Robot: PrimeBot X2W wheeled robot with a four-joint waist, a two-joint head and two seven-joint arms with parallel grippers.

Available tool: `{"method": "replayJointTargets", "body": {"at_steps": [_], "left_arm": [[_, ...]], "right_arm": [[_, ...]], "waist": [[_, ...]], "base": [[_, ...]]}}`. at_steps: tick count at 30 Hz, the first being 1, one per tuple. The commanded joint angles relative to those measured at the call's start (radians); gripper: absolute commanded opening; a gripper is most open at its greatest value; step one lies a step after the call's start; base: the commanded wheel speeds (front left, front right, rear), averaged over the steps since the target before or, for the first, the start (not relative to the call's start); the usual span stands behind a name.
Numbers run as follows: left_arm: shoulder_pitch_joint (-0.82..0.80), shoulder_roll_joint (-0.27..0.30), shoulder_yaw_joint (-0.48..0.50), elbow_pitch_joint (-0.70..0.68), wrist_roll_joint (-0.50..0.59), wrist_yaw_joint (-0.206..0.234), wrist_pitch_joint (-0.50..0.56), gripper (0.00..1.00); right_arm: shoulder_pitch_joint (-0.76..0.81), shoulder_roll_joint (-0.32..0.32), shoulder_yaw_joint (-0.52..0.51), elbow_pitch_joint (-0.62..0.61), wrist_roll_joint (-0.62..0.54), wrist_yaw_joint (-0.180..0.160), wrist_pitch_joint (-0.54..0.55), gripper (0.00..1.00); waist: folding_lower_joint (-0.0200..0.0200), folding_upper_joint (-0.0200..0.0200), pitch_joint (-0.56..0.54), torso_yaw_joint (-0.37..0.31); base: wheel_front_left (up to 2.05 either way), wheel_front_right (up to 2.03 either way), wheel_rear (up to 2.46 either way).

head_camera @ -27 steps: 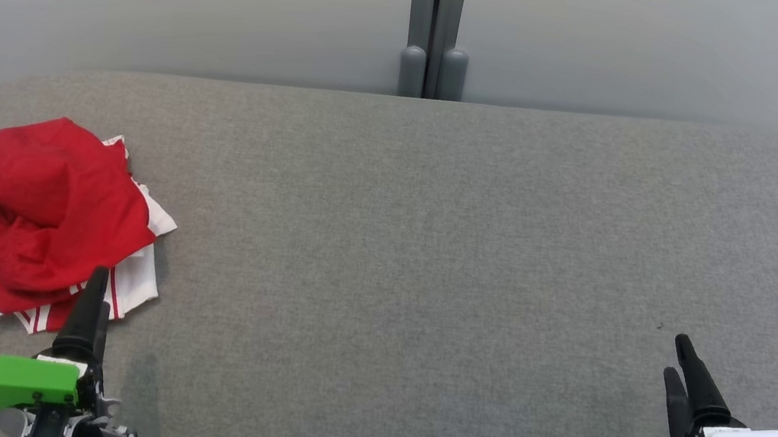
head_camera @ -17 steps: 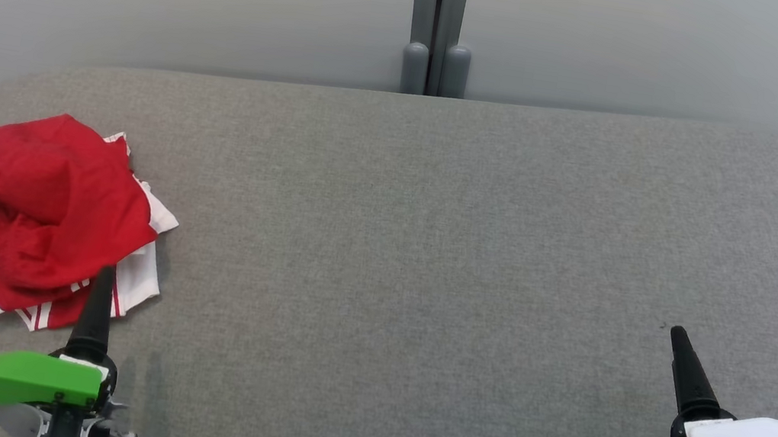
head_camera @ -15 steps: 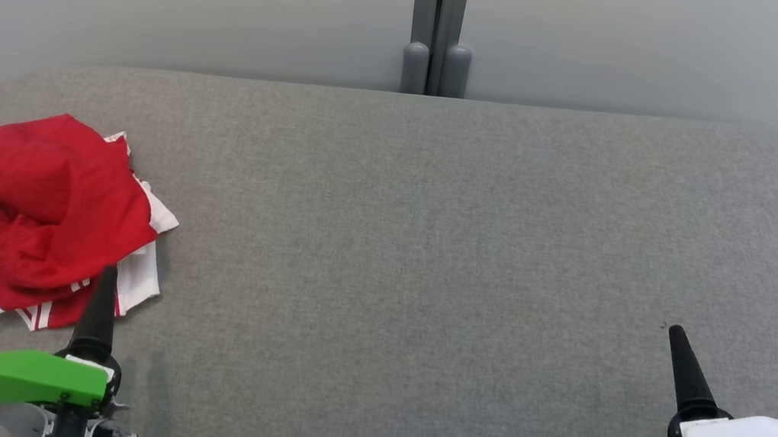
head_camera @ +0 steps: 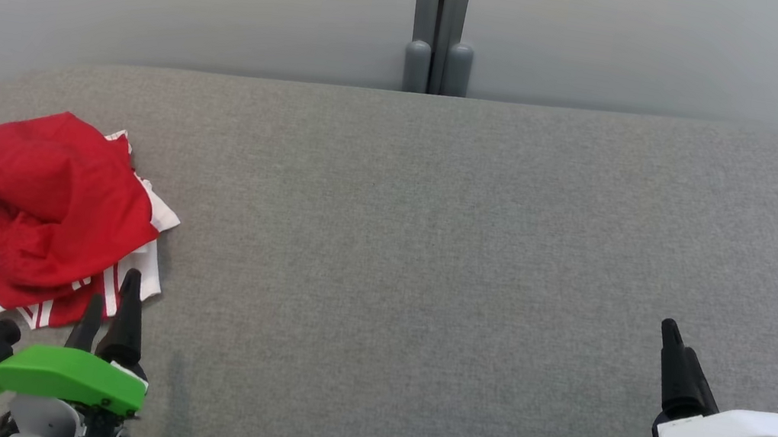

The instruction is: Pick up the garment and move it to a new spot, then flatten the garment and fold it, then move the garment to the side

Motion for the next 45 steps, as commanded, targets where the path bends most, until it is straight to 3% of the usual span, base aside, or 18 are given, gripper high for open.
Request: {"method": "replayJointTargets", "body": {"at_steps": [1,33,45], "left_arm": [[-0.023,0.021,-0.015,-0.015,0.044,0.011,-0.011,1.00],[-0.055,0.108,-0.203,-0.027,0.425,0.126,-0.109,1.00],[-0.026,0.101,-0.223,-0.026,0.514,0.144,-0.138,1.00]], "right_arm": [[-0.019,-0.008,0.006,-0.017,-0.042,0.000,-0.012,1.00],[-0.023,0.002,0.016,-0.056,-0.475,0.000,-0.109,1.00],[-0.006,0.005,0.017,-0.025,-0.605,0.000,-0.140,1.00]], "waist": [[0.0000,-0.0001,0.001,0.000],[0.0000,-0.0001,0.003,0.002],[0.0000,-0.0001,0.001,0.002]], "base": [[0.00,0.00,0.00],[0.00,0.00,0.00],[0.00,0.00,0.00]]}}
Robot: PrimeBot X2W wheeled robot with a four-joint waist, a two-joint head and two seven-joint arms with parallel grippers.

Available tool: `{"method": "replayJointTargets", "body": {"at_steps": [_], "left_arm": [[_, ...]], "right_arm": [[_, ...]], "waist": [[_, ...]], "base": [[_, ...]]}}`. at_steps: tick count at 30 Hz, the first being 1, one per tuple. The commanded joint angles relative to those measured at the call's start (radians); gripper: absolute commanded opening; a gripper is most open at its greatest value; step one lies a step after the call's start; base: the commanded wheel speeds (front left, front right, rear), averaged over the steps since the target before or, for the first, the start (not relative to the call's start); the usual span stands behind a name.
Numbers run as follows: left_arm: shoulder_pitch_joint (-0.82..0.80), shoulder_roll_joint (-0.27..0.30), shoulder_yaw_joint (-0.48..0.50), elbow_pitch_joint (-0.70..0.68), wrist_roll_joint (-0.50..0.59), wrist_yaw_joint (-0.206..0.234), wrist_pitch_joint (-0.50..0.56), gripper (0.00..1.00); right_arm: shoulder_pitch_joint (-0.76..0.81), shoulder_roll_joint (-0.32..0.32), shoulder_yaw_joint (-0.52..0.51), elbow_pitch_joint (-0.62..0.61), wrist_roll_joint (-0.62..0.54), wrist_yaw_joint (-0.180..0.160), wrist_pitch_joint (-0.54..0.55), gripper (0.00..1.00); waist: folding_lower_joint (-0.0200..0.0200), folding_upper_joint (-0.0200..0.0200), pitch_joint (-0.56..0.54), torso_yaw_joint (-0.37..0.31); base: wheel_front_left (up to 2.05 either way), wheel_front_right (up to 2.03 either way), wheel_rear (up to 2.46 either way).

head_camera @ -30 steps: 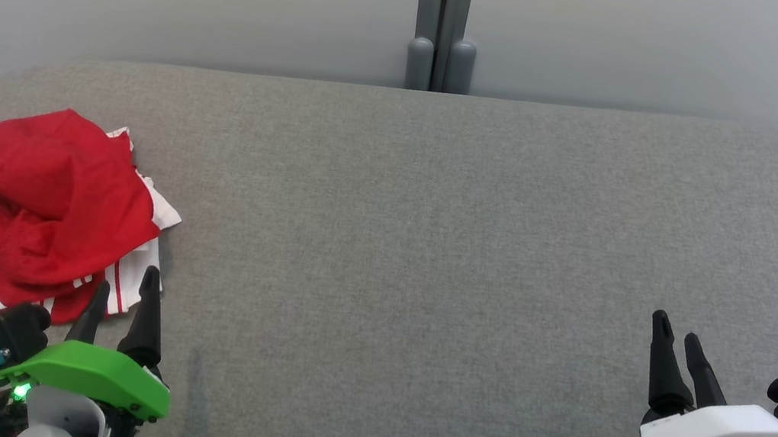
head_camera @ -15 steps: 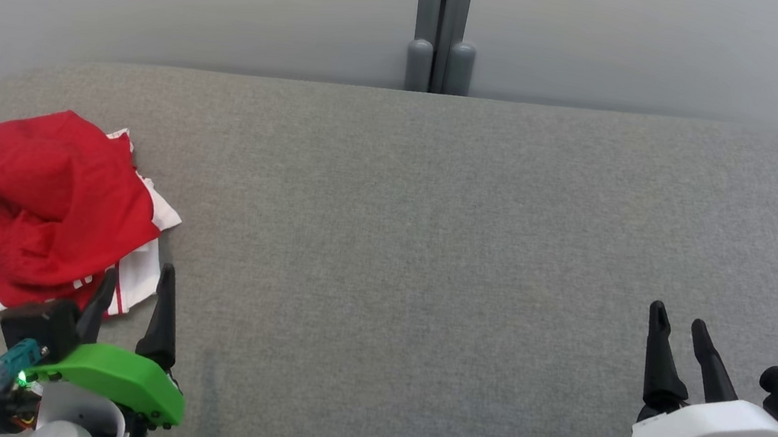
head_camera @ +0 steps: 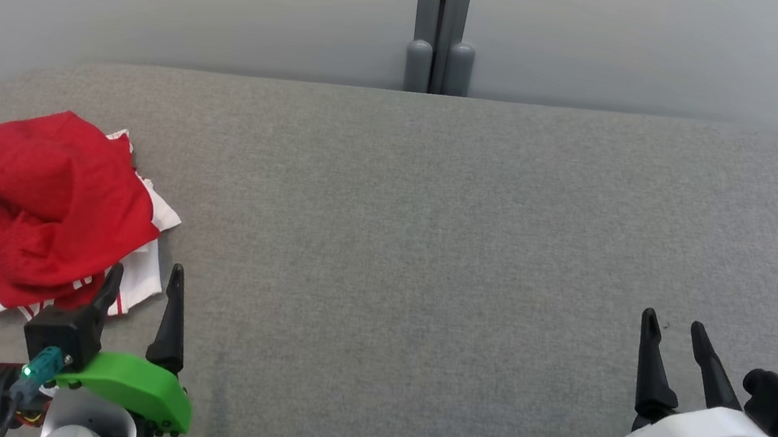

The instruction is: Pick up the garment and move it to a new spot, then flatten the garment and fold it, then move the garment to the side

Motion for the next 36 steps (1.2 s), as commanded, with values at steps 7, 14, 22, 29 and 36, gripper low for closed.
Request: {"method": "replayJointTargets", "body": {"at_steps": [7,14,22,29,36], "left_arm": [[0.021,-0.020,0.012,0.007,0.065,-0.023,-0.023,1.00],[0.021,-0.044,0.045,0.021,0.115,-0.058,-0.039,1.00],[0.039,-0.064,0.105,0.070,0.175,-0.089,-0.055,1.00],[0.055,-0.080,0.161,0.109,0.228,-0.114,-0.069,1.00],[0.066,-0.100,0.205,0.122,0.279,-0.137,-0.082,1.00]], "right_arm": [[0.002,-0.004,0.001,0.026,-0.081,0.000,-0.024,1.00],[0.002,-0.004,0.027,0.032,-0.135,0.000,-0.040,1.00],[-0.014,-0.005,0.081,0.050,-0.185,0.000,-0.057,1.00],[-0.028,-0.006,0.114,0.074,-0.230,0.000,-0.071,1.00],[-0.048,-0.007,0.148,0.093,-0.277,0.000,-0.082,1.00]], "waist": [[0.0000,-0.0001,0.001,0.004],[0.0000,-0.0001,0.015,0.053],[0.0000,-0.0001,0.036,0.184],[0.0000,-0.0001,0.058,0.325],[0.0000,-0.0001,0.079,0.427]], "base": [[0.00,0.00,0.00],[0.00,0.00,0.00],[0.00,0.00,0.00],[0.00,0.00,0.00],[0.00,0.00,0.00]]}}
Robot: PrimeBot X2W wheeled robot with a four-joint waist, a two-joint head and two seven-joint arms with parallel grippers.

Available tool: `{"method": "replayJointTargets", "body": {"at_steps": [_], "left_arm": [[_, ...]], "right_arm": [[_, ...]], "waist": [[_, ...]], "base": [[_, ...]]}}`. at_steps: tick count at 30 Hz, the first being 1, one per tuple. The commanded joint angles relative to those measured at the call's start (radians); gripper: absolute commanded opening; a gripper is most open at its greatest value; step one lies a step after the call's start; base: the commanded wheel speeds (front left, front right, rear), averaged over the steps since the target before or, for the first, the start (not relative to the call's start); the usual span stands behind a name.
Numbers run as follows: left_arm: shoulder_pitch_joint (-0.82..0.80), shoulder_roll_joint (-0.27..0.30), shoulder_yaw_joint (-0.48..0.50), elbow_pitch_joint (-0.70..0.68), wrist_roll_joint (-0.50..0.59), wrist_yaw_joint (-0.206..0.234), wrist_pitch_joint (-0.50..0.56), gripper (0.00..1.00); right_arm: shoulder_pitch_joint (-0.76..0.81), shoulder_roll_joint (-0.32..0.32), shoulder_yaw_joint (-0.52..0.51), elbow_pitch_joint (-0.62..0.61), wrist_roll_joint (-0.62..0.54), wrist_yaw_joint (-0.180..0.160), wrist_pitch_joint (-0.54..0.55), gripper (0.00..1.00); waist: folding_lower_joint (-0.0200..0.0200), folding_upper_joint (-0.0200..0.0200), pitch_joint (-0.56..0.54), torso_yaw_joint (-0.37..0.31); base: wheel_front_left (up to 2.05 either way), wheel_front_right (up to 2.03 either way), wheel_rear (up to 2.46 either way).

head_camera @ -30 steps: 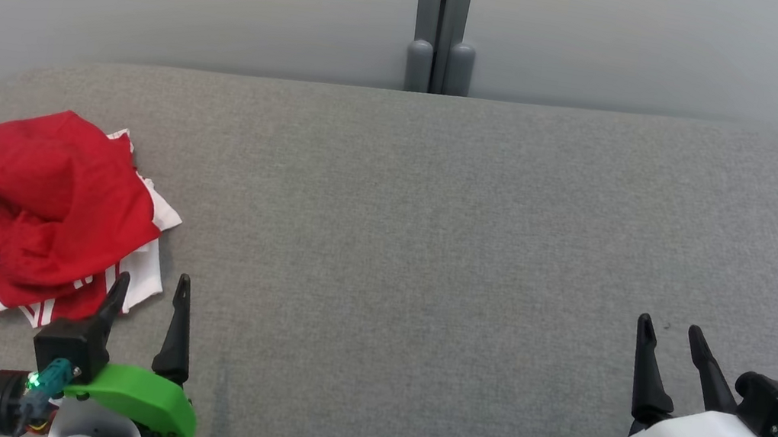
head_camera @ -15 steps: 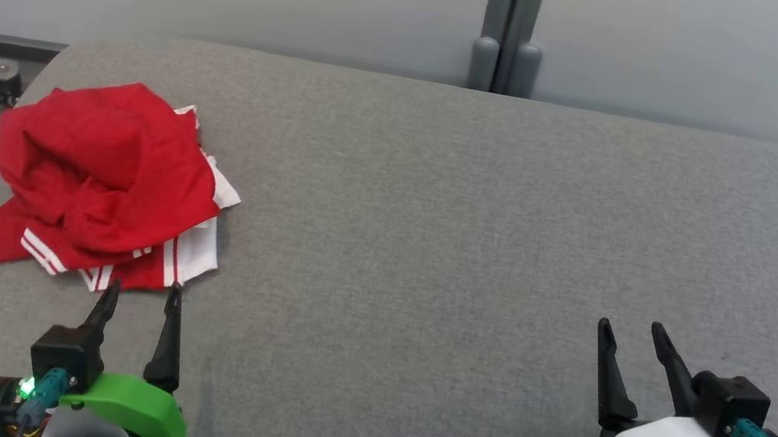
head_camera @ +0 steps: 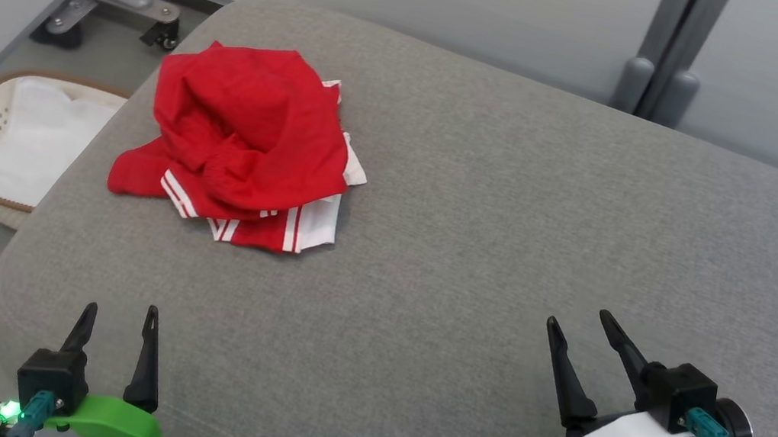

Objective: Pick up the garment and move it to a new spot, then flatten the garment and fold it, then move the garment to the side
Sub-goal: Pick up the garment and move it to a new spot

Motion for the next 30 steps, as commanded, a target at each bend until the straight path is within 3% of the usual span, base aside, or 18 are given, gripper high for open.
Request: {"method": "replayJointTargets", "body": {"at_steps": [1,8,16,20,30], "left_arm": [[0.009,-0.005,0.006,0.002,0.022,-0.007,-0.008,1.00],[-0.029,-0.024,0.042,0.008,0.047,-0.046,-0.021,1.00],[-0.160,-0.027,0.068,0.033,0.020,-0.078,-0.021,1.00],[-0.254,0.004,0.047,0.048,-0.003,-0.082,-0.021,1.00],[-0.524,0.174,-0.082,0.120,-0.109,-0.083,-0.021,1.00]], "right_arm": [[-0.013,-0.007,0.002,0.002,-0.021,0.000,-0.007,1.00],[-0.039,-0.008,0.021,0.007,-0.088,0.000,-0.020,1.00],[-0.083,-0.017,0.010,0.001,-0.145,0.000,-0.022,1.00],[-0.108,-0.025,0.011,-0.013,-0.160,0.000,-0.022,1.00],[-0.177,-0.035,0.002,-0.037,-0.195,0.000,-0.022,1.00]], "waist": [[0.0000,0.0000,0.030,0.084],[0.0000,0.0000,0.082,0.111],[0.0000,0.0000,0.191,0.062],[0.0000,0.0000,0.248,0.035],[0.0000,0.0000,0.379,-0.037]], "base": [[0.00,0.00,0.00],[0.00,0.00,0.00],[0.00,0.00,0.00],[0.00,0.00,0.00],[0.00,0.00,0.00]]}}
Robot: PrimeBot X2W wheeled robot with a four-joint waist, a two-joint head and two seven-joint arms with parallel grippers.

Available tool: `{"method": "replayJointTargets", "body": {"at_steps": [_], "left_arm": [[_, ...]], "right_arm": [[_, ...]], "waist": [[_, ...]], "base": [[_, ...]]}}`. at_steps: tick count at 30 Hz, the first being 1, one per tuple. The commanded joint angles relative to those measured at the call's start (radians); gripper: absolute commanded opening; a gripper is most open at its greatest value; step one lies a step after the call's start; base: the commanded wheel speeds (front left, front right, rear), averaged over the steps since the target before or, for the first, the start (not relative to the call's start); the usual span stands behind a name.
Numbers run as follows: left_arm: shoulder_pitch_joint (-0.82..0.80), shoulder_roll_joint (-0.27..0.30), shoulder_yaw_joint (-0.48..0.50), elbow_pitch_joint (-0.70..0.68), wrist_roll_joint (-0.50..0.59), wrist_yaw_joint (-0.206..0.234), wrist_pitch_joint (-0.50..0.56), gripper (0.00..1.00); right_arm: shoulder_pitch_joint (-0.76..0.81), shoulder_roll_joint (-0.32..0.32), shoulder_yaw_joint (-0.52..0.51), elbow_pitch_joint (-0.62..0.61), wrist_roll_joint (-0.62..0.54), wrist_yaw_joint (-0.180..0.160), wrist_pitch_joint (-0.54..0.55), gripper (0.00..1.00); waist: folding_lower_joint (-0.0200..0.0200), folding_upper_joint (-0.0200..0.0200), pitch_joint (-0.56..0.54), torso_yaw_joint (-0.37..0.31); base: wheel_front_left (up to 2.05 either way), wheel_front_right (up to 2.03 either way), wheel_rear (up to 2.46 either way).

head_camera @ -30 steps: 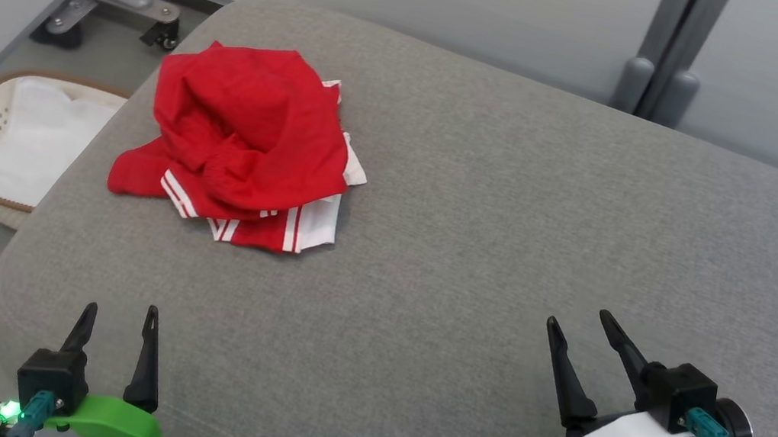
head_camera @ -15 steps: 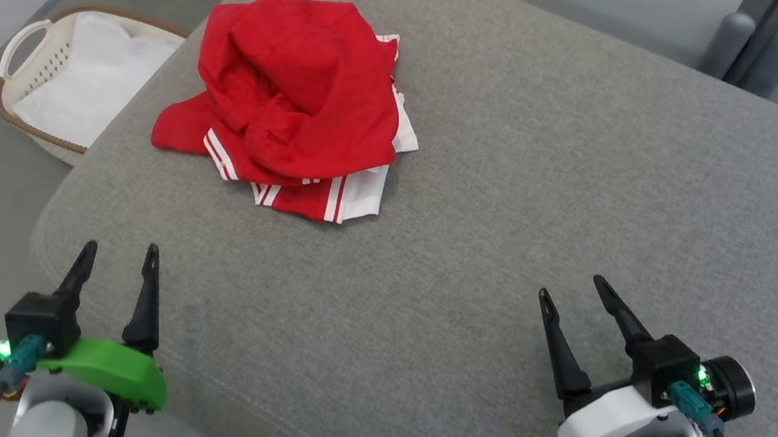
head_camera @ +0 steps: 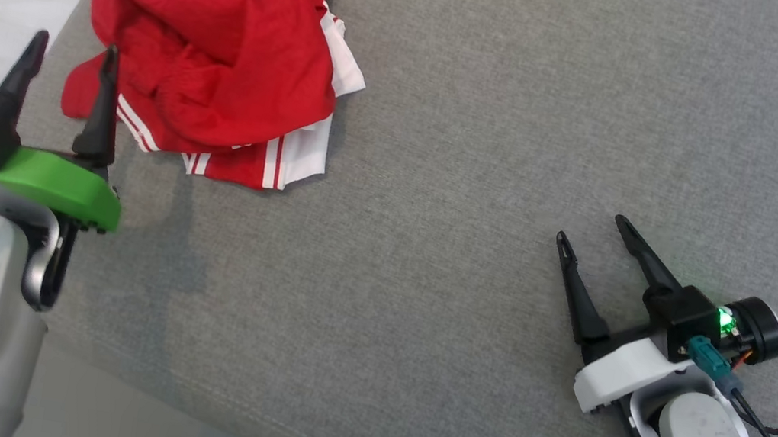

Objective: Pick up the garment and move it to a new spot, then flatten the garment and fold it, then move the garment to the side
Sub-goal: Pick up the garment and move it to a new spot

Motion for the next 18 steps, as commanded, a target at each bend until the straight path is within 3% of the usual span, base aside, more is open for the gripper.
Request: {"method": "replayJointTargets", "body": {"at_steps": [1,12,18], "left_arm": [[-0.042,0.018,-0.006,0.020,-0.023,-0.003,-0.001,1.00],[-0.214,0.119,-0.095,0.244,-0.131,-0.003,-0.001,1.00],[-0.259,0.119,-0.083,0.394,-0.156,-0.003,-0.001,1.00]], "right_arm": [[-0.019,-0.005,-0.005,-0.007,-0.008,-0.001,-0.005,1.00],[-0.036,-0.010,-0.020,-0.007,-0.028,-0.002,-0.001,1.00],[-0.028,-0.012,-0.034,-0.010,-0.033,-0.002,0.004,1.00]], "waist": [[0.0000,0.0000,0.068,-0.056],[0.0000,0.0000,0.141,-0.122],[0.0000,0.0000,0.157,-0.144]], "base": [[0.00,0.00,0.00],[0.00,0.00,0.00],[0.00,0.00,0.00]]}}
